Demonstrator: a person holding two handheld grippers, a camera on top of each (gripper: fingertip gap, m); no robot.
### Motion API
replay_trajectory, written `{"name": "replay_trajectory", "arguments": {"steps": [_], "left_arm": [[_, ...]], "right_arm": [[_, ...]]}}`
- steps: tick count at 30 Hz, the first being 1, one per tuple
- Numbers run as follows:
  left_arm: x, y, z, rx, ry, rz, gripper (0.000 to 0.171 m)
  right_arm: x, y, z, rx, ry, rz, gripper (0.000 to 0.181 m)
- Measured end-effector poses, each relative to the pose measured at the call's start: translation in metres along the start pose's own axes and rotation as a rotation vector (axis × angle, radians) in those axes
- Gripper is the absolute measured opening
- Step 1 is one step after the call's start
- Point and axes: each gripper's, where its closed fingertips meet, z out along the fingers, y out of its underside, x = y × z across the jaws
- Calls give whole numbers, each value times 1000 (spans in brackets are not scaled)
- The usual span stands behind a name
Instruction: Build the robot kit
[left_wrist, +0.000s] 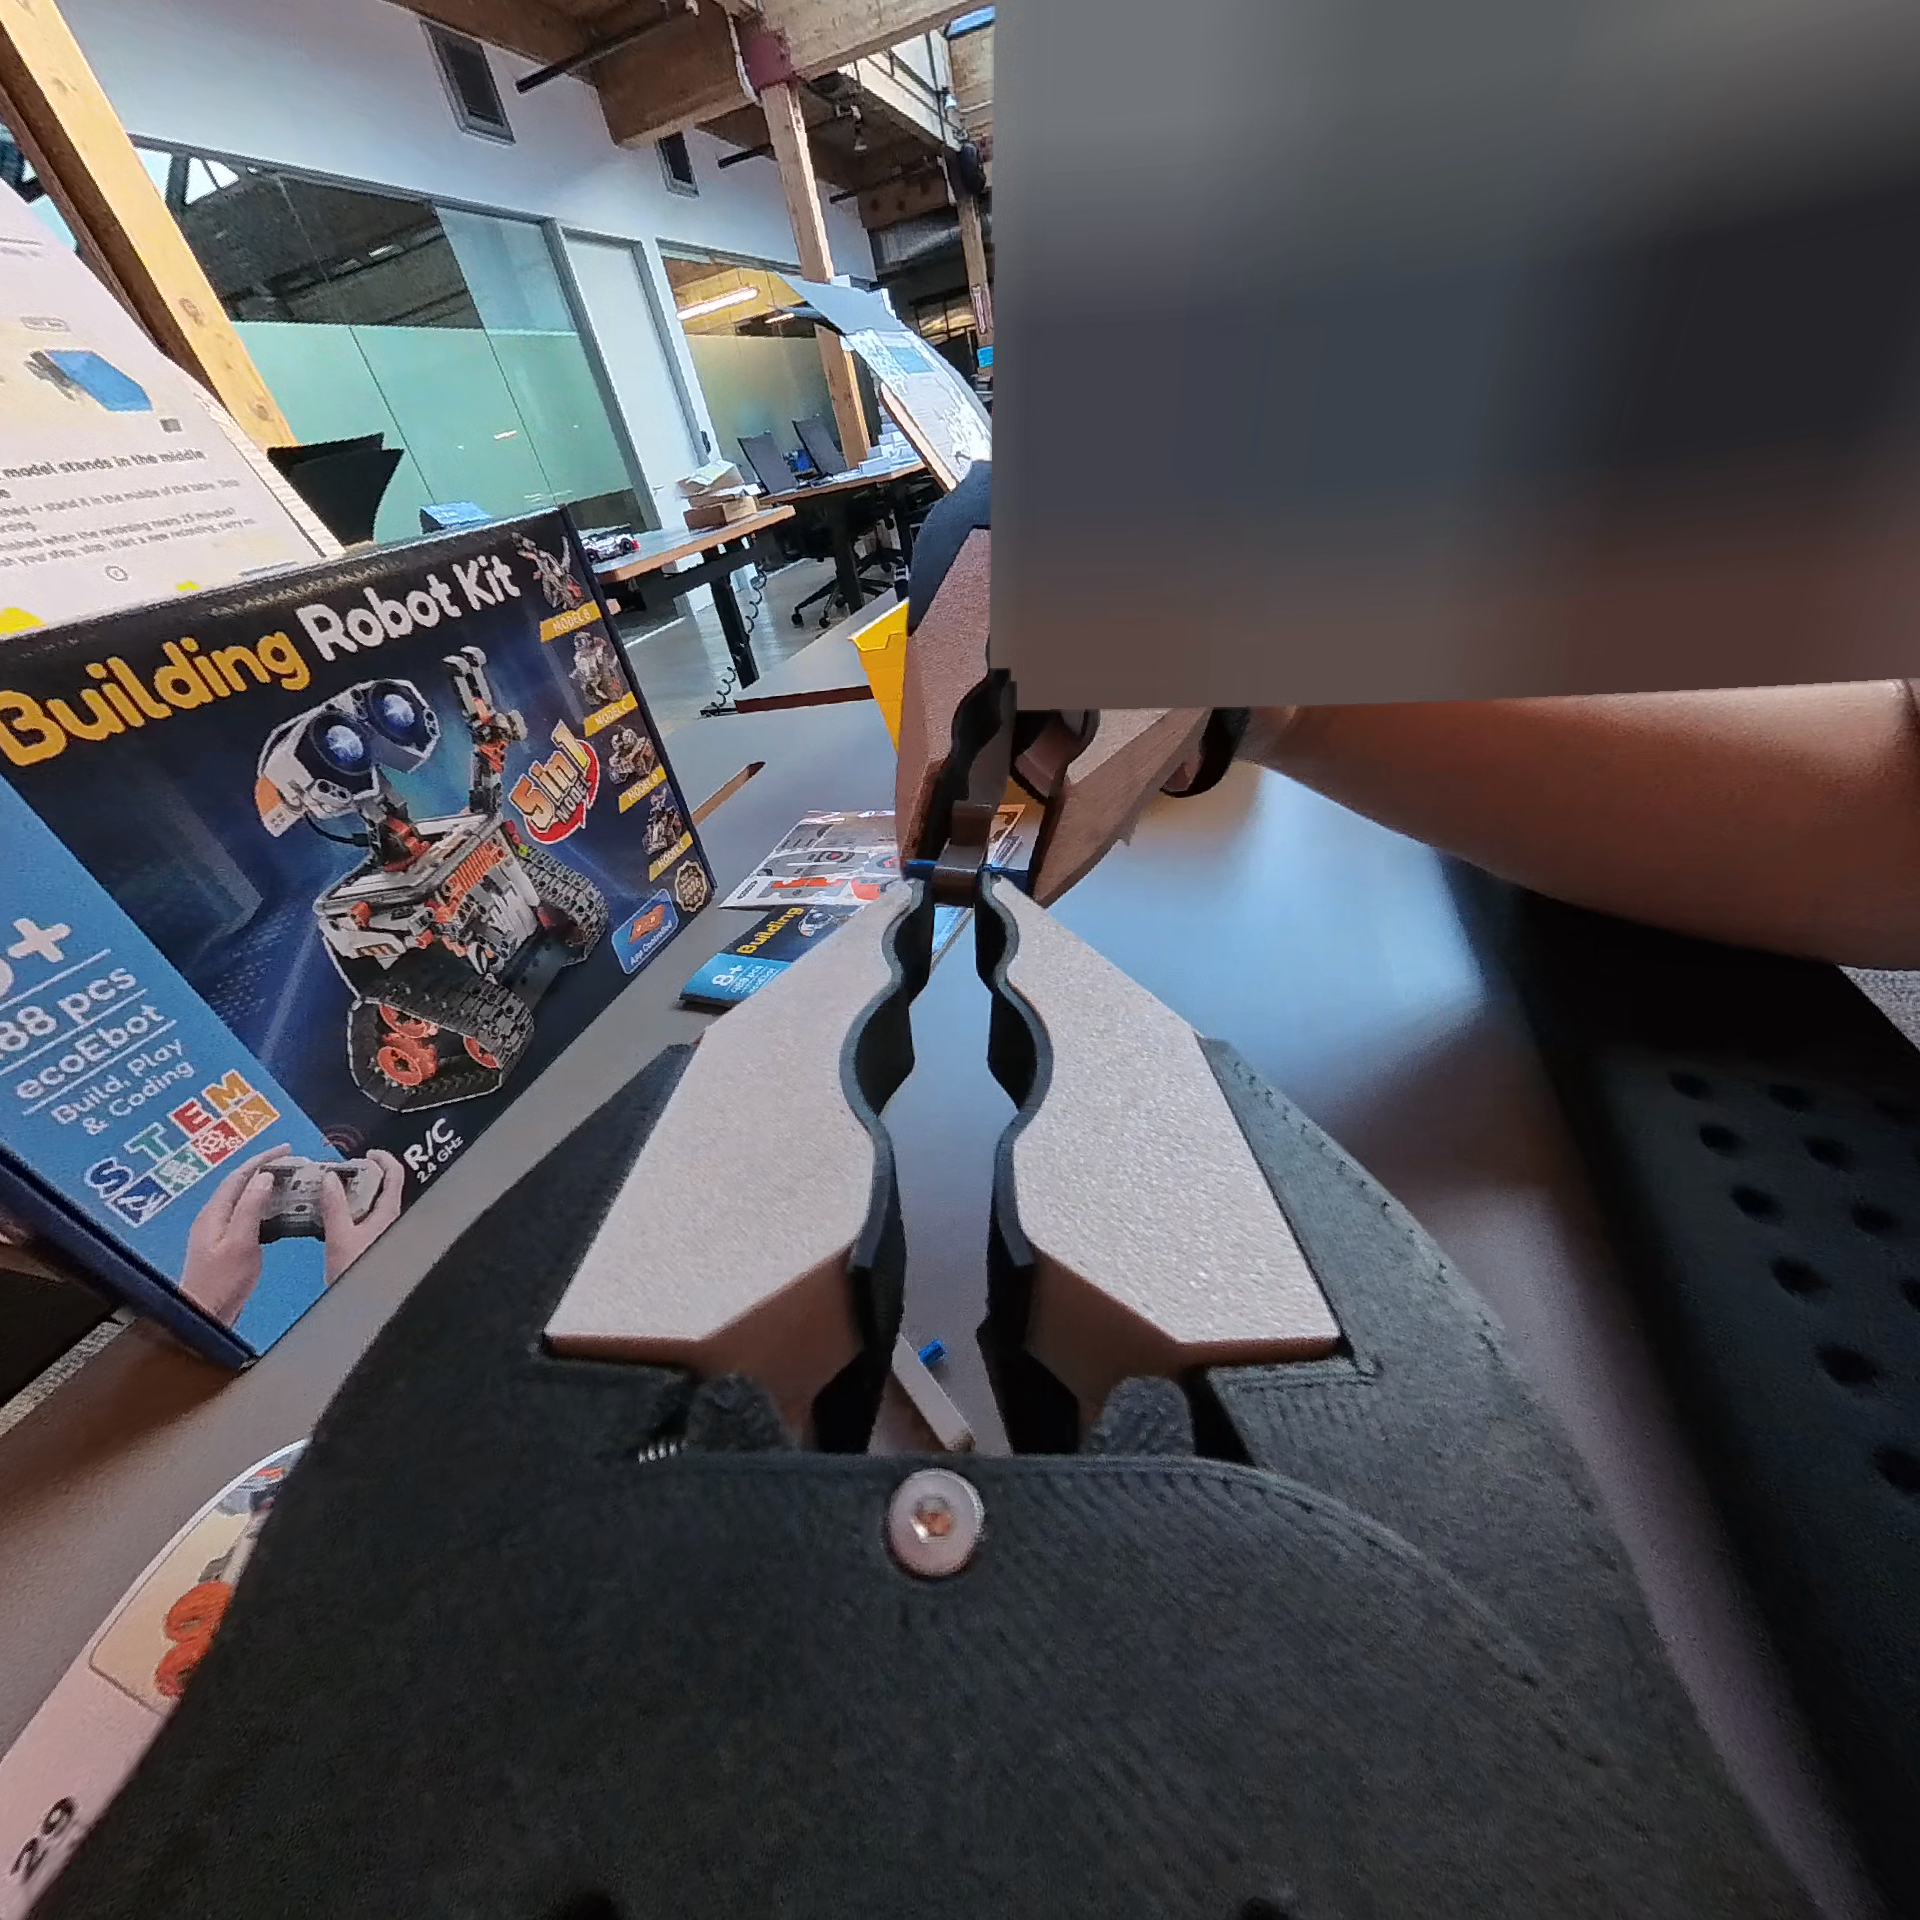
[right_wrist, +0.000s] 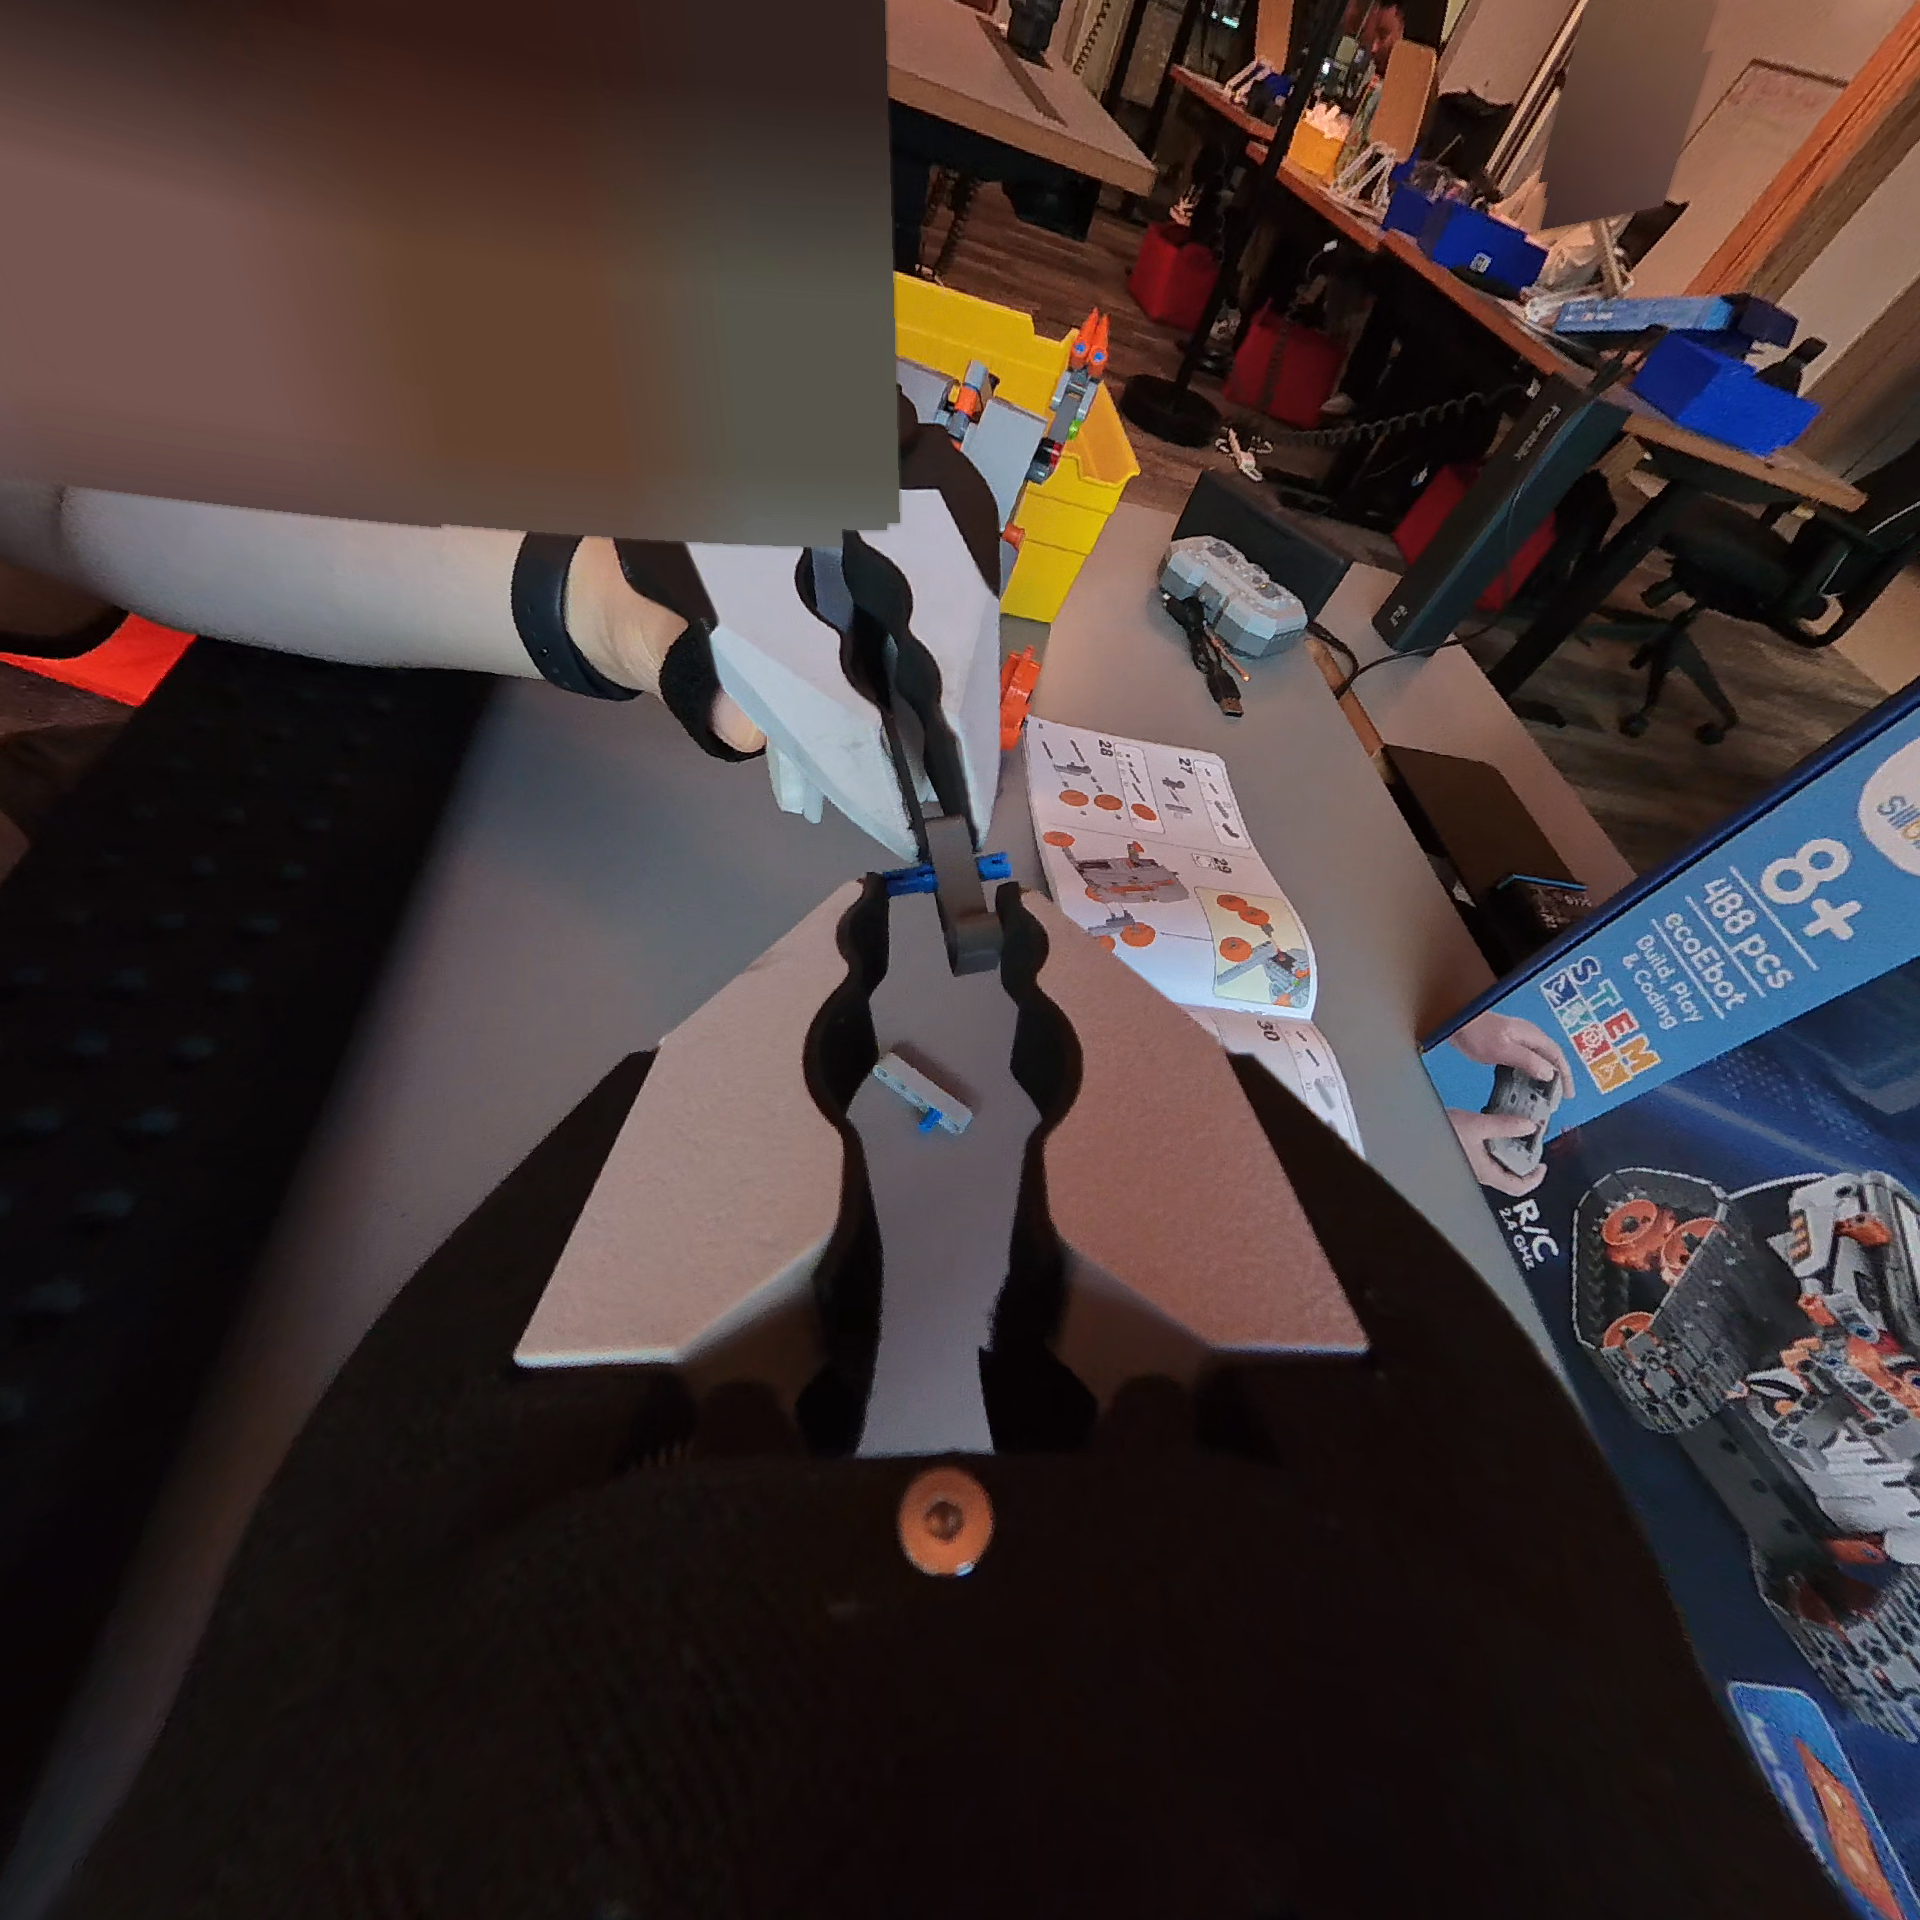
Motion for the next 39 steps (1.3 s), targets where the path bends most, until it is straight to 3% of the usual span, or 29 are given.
{"name": "replay_trajectory", "arguments": {"steps": [39], "left_arm": [[-9, 14, 3, -88, -100, 78, 7]], "right_arm": [[5, 15, 10, -56, -6, 60, 15]]}}
